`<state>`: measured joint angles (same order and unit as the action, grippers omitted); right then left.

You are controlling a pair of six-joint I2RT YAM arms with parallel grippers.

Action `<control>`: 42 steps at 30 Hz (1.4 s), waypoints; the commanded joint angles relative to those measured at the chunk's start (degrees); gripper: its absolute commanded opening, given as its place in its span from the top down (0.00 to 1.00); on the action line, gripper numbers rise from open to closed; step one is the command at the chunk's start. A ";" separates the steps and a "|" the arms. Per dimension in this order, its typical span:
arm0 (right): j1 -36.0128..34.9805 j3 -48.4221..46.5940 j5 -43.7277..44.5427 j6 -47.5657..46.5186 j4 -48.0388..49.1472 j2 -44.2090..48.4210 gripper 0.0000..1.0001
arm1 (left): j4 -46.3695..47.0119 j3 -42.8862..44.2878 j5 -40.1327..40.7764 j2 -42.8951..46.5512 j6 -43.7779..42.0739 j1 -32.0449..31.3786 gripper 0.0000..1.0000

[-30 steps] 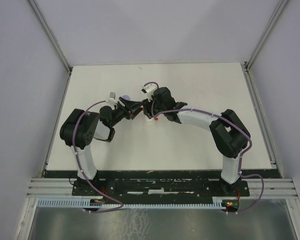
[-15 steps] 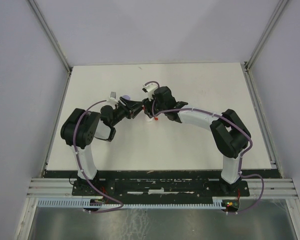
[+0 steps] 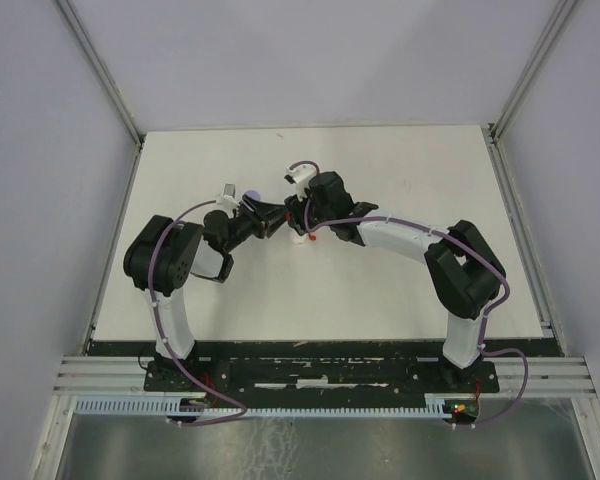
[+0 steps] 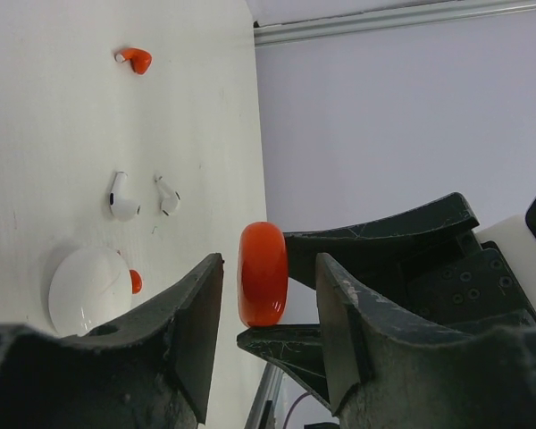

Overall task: Insert the wireless bluetooth earbuds into the charging case
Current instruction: Pick up the charging case at the center of the board.

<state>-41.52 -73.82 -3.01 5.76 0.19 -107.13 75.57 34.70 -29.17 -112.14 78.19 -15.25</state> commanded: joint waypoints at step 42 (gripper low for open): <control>4.87 5.86 10.15 8.30 0.71 15.14 0.00 | 6.68 2.38 -2.20 -1.42 1.71 -0.68 0.93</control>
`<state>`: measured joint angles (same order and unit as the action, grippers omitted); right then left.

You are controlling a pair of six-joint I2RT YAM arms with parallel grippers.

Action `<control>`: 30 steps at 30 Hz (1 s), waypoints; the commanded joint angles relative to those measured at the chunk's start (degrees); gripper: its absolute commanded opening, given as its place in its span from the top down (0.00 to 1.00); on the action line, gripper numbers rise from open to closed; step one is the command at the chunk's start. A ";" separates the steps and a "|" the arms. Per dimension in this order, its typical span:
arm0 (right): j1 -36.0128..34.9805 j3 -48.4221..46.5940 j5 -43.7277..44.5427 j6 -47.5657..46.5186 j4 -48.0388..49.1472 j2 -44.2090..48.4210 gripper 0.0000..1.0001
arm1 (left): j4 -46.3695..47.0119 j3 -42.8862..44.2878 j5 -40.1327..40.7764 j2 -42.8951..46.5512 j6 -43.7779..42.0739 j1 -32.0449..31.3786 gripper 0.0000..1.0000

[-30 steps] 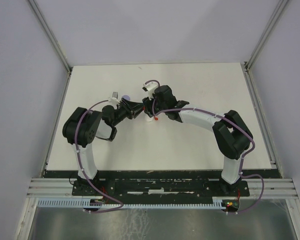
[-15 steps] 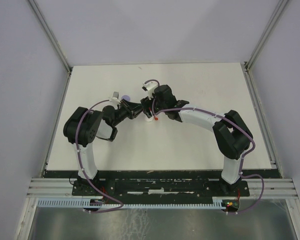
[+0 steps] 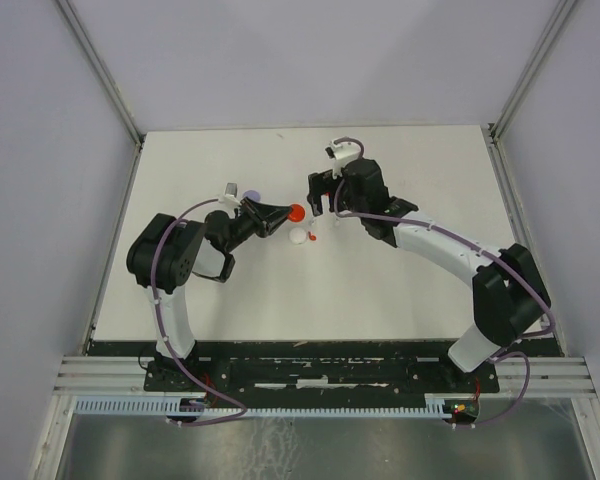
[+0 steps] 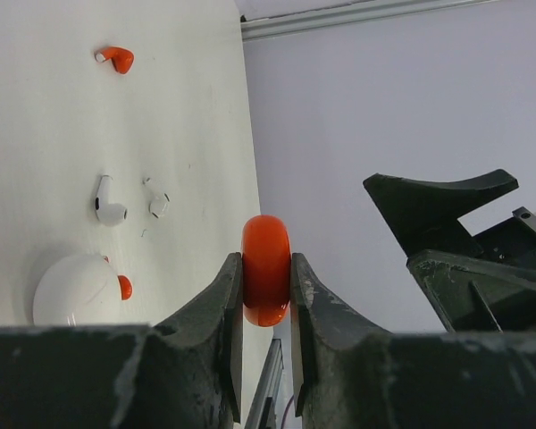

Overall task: Insert the wireless bluetooth earbuds into the charging case
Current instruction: Pick up the charging case at the center of the board, then open the charging case.

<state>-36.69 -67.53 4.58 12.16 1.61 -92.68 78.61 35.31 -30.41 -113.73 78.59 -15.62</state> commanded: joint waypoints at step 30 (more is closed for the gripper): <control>0.97 -2.87 0.89 4.17 2.57 -12.55 0.00 | 2.21 4.36 -1.22 2.31 2.98 -4.33 0.95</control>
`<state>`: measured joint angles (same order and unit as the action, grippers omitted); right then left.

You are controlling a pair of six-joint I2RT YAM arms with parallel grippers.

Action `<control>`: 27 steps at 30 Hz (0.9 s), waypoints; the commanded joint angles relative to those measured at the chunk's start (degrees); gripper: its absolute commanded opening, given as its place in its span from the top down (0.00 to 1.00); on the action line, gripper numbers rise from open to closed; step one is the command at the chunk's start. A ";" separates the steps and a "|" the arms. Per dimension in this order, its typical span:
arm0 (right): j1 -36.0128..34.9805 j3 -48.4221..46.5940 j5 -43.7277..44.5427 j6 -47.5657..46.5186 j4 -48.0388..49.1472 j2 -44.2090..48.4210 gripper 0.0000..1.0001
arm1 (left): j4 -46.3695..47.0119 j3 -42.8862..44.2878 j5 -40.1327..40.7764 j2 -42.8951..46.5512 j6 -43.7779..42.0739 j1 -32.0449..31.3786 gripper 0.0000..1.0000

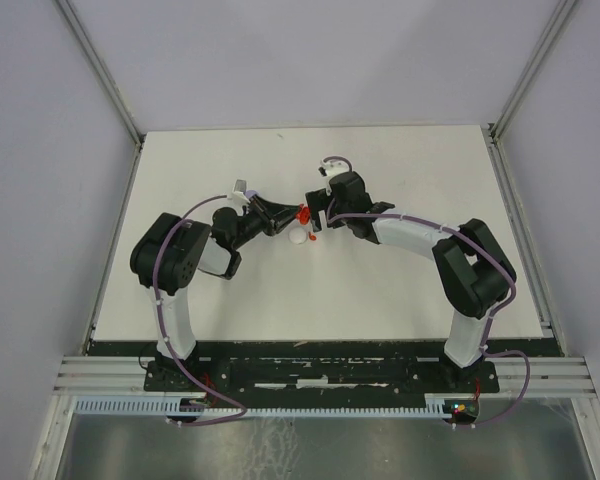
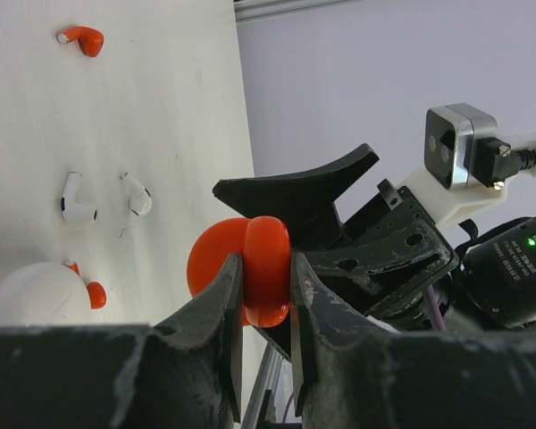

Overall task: Insert the wireless bluetooth earbuds into the charging case
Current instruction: Open the charging case.

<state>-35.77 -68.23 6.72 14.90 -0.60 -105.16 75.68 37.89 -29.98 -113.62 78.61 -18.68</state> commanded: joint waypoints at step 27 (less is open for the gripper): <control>1.56 -6.96 -5.29 3.71 7.37 -5.04 0.00 | 15.33 3.60 -1.04 -0.75 12.68 -3.54 0.96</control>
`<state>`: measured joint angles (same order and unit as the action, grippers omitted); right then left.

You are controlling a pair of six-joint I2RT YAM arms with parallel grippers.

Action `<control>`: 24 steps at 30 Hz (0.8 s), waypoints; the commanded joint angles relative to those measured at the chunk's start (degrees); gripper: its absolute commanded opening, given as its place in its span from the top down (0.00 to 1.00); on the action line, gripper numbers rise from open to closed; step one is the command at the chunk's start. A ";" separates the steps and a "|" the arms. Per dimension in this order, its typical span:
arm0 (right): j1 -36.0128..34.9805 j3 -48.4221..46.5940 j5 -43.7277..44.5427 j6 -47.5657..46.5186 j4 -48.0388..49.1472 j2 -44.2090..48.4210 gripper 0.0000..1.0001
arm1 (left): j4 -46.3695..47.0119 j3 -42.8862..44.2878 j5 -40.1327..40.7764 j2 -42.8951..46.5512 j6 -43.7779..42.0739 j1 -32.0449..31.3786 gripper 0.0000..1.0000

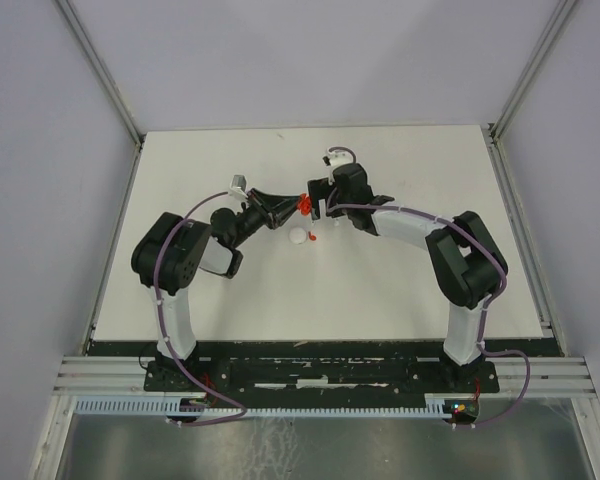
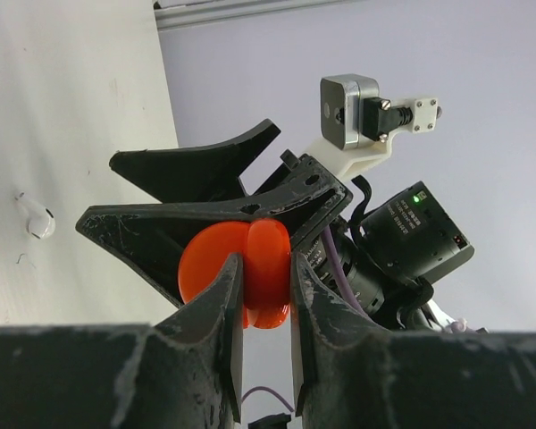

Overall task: Insert the wireless bluetooth earbuds into the charging case
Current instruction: Open the charging case.

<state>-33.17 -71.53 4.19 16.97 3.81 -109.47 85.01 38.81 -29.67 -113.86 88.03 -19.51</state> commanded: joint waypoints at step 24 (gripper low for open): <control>5.19 3.44 0.42 3.70 1.98 7.47 0.00 | 13.14 -1.93 2.61 -2.97 7.94 -0.09 0.97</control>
<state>-28.16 -67.99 3.64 21.63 5.48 -105.56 87.59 38.37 -26.96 -116.64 93.89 -21.32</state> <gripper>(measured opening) 0.994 0.272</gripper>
